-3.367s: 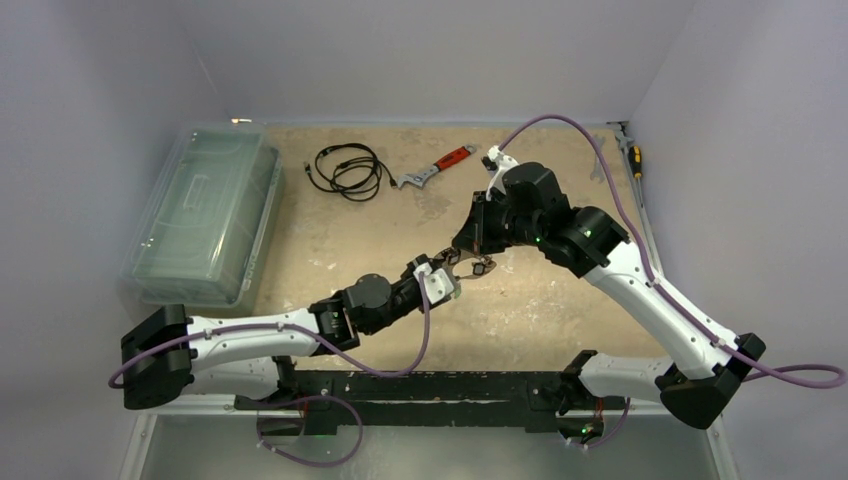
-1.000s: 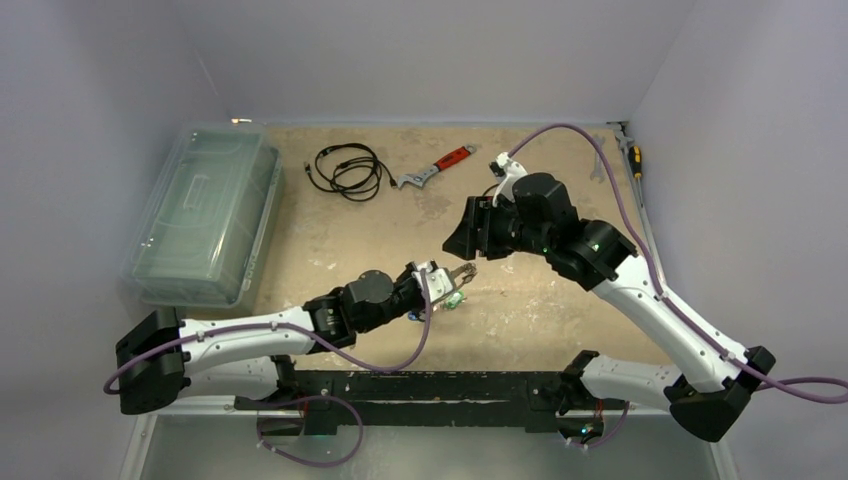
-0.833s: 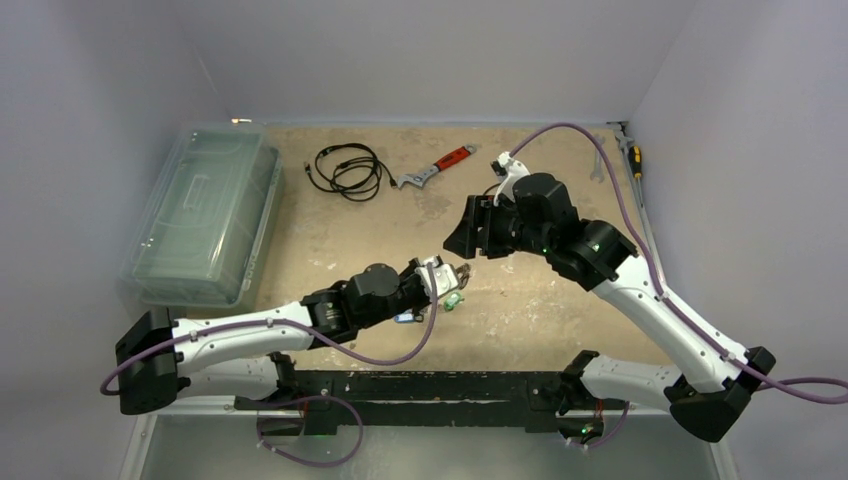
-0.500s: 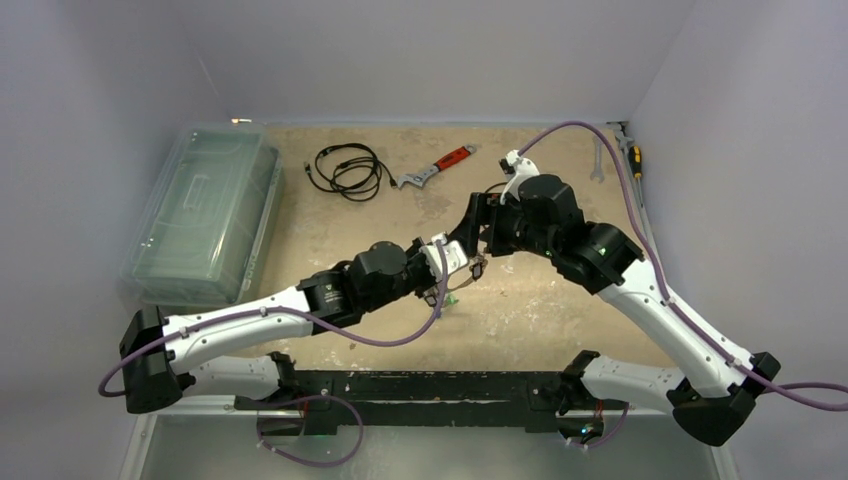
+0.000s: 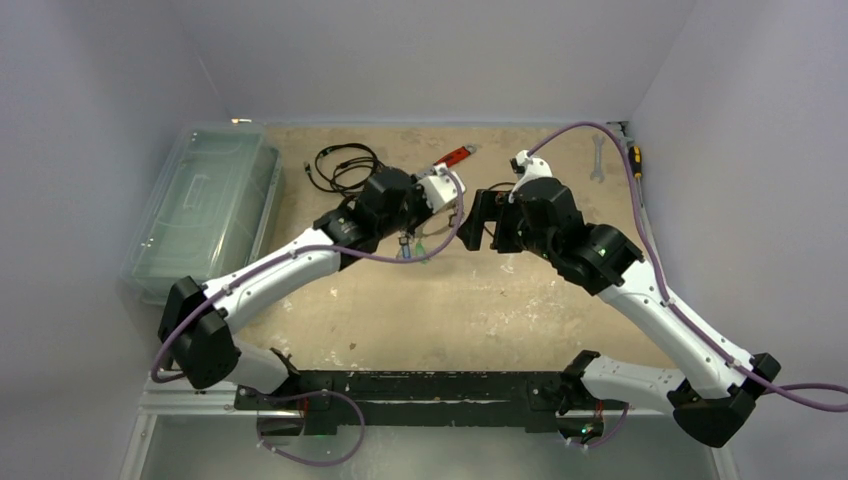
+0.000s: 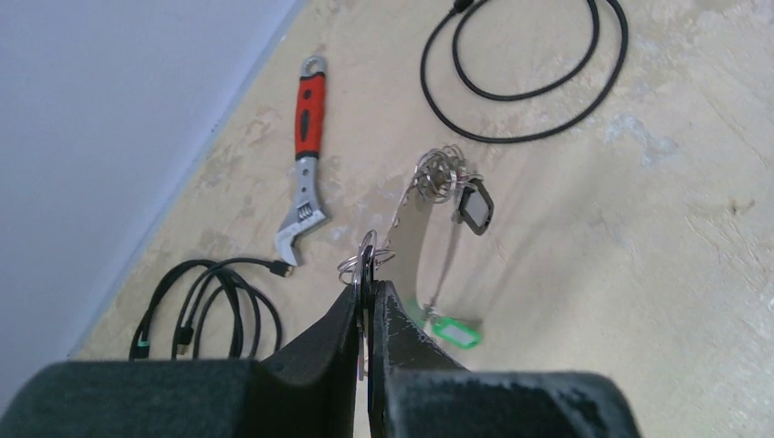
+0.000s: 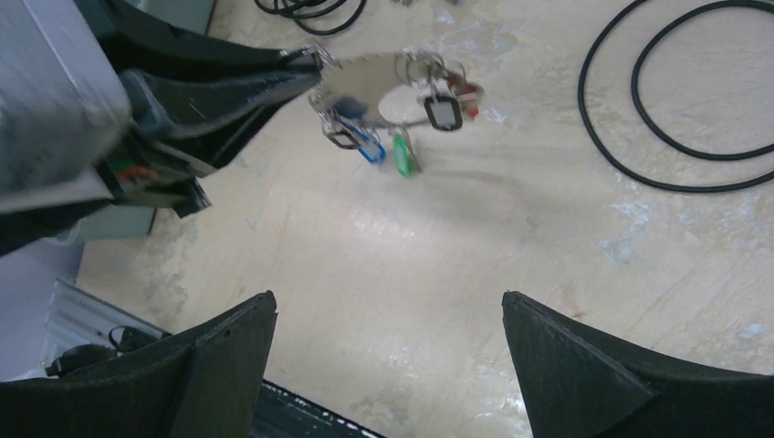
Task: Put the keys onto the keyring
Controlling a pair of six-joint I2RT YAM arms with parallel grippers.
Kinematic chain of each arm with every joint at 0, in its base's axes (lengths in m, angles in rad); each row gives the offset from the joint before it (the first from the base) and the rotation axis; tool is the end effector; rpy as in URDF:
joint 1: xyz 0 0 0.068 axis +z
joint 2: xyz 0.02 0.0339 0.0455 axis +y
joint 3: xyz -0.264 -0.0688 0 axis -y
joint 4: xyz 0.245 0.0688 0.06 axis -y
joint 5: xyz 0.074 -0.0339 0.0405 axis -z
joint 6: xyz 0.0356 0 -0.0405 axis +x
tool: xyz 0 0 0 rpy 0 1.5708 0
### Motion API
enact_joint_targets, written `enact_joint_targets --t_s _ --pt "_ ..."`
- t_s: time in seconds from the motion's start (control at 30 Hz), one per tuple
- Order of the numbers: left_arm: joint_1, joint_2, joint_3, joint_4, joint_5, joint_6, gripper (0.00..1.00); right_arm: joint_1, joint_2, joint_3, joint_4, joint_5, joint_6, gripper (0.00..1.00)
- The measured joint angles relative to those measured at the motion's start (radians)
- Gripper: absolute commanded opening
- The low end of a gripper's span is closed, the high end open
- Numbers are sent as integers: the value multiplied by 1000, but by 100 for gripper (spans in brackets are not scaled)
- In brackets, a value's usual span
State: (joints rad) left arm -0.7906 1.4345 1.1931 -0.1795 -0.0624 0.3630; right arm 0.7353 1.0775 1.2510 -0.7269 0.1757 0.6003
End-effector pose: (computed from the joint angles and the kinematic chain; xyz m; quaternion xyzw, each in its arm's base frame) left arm 0.2382 -0.2375 0.3300 0.4432 0.7124 -0.0897 0.5367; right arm 0.1664 0.1421 0.3901 -0.0160 0.8709 0.2403 0.4284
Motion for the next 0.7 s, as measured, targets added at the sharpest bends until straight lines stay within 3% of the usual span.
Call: enact_joint_targets --t_s 0.2,0.5,0.7 --pt "26 13 39 -22 75 -33 0 0 -25 -3 3 39 -2 97" --pt "13 -87 -428 45 293 -288 0 0 -45 -63 10 42 -3 97" --pt "-27 -87 -517 45 359 -406 0 0 -24 -64 19 39 -6 97"
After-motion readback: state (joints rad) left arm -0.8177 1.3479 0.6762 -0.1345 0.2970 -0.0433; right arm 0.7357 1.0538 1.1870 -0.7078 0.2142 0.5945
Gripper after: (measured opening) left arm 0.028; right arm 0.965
